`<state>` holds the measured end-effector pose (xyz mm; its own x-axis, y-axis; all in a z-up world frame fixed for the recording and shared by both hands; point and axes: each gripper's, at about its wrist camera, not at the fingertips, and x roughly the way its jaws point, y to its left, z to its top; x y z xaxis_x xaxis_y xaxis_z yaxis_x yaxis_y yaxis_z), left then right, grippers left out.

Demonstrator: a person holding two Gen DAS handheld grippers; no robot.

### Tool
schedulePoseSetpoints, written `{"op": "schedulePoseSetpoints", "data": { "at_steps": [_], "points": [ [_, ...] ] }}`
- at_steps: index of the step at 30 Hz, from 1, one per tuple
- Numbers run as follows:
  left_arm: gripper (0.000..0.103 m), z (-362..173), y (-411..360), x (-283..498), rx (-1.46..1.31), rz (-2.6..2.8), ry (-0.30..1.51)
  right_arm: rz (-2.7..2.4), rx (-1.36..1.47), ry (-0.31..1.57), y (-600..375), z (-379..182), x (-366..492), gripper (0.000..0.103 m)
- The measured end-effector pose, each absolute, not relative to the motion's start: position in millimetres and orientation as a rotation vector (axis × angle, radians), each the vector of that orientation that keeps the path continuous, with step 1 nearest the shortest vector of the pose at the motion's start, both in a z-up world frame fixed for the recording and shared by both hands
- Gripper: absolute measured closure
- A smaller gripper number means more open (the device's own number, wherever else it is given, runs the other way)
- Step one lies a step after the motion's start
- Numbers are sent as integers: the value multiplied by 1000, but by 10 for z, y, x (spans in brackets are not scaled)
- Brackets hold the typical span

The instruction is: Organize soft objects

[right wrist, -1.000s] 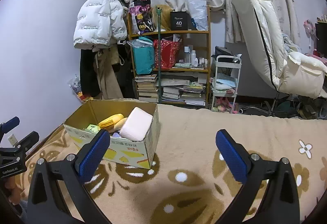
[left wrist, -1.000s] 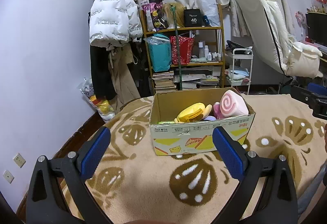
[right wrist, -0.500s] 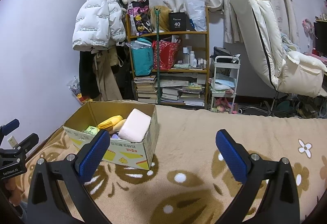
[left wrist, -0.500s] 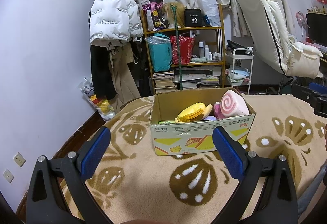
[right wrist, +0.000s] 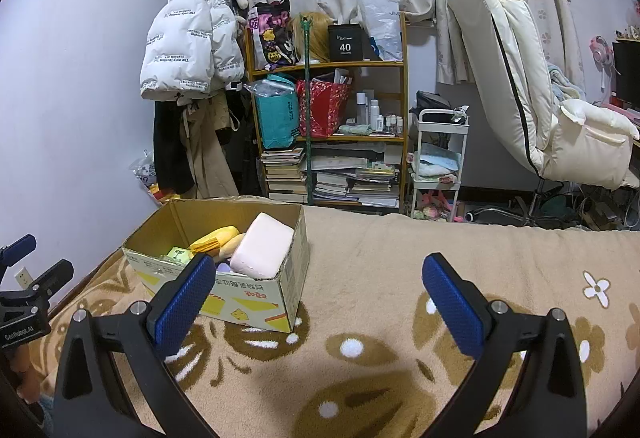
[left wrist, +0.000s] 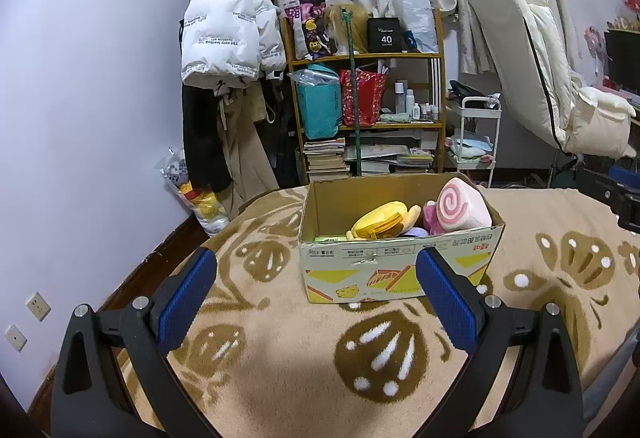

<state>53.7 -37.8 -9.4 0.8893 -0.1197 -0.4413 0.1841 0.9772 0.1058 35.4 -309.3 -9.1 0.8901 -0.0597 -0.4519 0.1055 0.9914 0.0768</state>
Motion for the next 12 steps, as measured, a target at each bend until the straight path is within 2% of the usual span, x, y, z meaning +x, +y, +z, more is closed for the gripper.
{"op": "schedulePoseSetpoints", "data": {
  "at_steps": [12],
  "points": [
    [4, -92, -408, 537, 152, -160, 457, -87, 100, 465, -3098, -97, 350, 0]
  ]
}}
